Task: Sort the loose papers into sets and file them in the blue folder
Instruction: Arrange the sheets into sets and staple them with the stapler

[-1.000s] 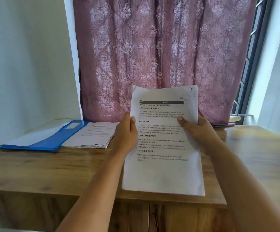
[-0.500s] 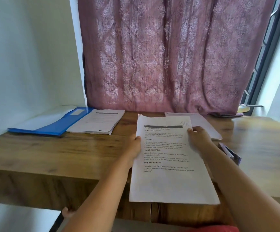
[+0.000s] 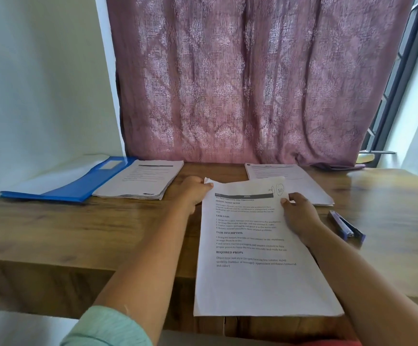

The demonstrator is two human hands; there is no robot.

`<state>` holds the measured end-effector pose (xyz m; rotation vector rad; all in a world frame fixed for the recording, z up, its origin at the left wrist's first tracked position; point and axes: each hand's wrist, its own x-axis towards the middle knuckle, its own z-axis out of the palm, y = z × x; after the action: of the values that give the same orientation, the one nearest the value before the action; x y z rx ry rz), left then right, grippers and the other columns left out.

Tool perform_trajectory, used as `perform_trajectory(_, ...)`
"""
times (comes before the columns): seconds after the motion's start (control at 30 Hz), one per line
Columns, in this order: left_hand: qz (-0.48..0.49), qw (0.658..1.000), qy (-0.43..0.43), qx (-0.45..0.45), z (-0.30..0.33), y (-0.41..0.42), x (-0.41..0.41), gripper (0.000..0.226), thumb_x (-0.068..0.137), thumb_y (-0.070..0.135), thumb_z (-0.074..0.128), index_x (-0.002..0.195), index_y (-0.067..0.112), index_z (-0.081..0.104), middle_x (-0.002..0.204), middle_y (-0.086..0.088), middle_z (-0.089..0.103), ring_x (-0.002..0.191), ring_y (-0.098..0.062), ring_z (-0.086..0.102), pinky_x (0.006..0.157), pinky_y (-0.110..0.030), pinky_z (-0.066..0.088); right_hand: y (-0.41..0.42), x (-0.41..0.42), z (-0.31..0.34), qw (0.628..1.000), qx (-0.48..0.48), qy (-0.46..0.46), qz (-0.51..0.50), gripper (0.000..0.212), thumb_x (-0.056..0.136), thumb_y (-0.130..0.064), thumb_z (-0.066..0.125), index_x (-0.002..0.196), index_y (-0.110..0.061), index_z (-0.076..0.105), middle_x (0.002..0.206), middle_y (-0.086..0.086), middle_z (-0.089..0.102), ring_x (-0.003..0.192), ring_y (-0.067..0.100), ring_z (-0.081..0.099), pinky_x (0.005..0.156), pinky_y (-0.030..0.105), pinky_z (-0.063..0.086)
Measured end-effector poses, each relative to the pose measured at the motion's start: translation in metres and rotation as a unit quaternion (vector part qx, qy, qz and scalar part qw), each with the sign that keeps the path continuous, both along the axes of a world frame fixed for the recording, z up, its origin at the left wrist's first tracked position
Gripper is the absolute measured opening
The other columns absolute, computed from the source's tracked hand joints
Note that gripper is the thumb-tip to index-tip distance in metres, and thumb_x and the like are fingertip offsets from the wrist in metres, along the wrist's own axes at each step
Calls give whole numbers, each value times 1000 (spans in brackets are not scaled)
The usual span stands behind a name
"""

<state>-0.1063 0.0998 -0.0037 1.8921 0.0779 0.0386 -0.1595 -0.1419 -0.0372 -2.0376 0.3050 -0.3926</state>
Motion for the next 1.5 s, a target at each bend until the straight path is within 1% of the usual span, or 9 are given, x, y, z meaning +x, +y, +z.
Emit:
perform_trajectory(0.17,52,996,-4,-77,-24,-7,22,29,94,33,60,89,5,65,99,-16,69,97,-35,66,89,-46,53,-1,2,2,1000,13,14,12,26,101,-23,46,123,-10,52,112,12,60,101,31,60,76,32,45)
perform_trajectory(0.3,85,993,-15,-81,-23,-11,14,28,100,33,50,98,7,62,92,-6,60,90,-24,55,79,-32,43,-3,4,2,998,31,37,34,21,103,-27,43,118,-16,52,100,1,59,79,14,58,56,25,44)
perform_trajectory(0.4,83,993,-13,-84,-24,-13,12,31,103,30,44,113,3,58,108,-9,57,97,-24,51,82,-31,38,-3,5,0,999,14,19,26,23,102,-26,45,119,-14,54,101,4,62,77,16,58,59,25,43)
perform_trajectory(0.63,64,986,-21,-155,-36,-11,21,18,98,32,56,94,15,62,108,-11,65,98,-24,59,92,-40,49,-5,4,2,999,22,36,26,24,102,-29,45,118,-16,56,102,4,64,84,21,63,66,31,52)
perform_trajectory(0.83,4,940,113,-323,-26,-2,9,19,98,27,56,102,9,58,83,-10,64,71,-25,61,59,-37,52,-7,5,2,999,28,29,21,24,101,-30,46,116,-16,58,107,7,66,90,25,64,76,36,55)
perform_trajectory(1.0,17,955,70,-287,-33,-7,12,27,100,34,52,103,10,63,92,-9,66,80,-25,63,75,-39,53,-7,3,3,998,51,25,34,19,102,-25,47,111,-13,59,102,6,66,77,17,62,57,24,45)
perform_trajectory(1.1,75,987,-83,-116,-39,-10,16,30,102,33,46,109,10,64,94,-3,62,90,-21,58,80,-30,45,-8,4,4,997,47,30,43,19,102,-25,47,111,-13,58,101,7,66,77,18,63,58,25,47)
perform_trajectory(1.23,137,950,-280,15,-43,-12,12,25,100,21,52,97,4,69,79,-1,61,75,-15,51,63,-19,32,-9,4,4,997,42,33,52,18,102,-25,47,113,-14,57,103,4,65,81,19,64,58,25,47)
perform_trajectory(1.5,102,964,-117,-217,-42,-10,25,14,95,21,62,103,10,66,92,-4,63,87,-19,56,77,-31,46,-10,5,2,998,50,7,42,12,101,-22,49,103,-16,58,92,2,65,72,12,61,55,23,43)
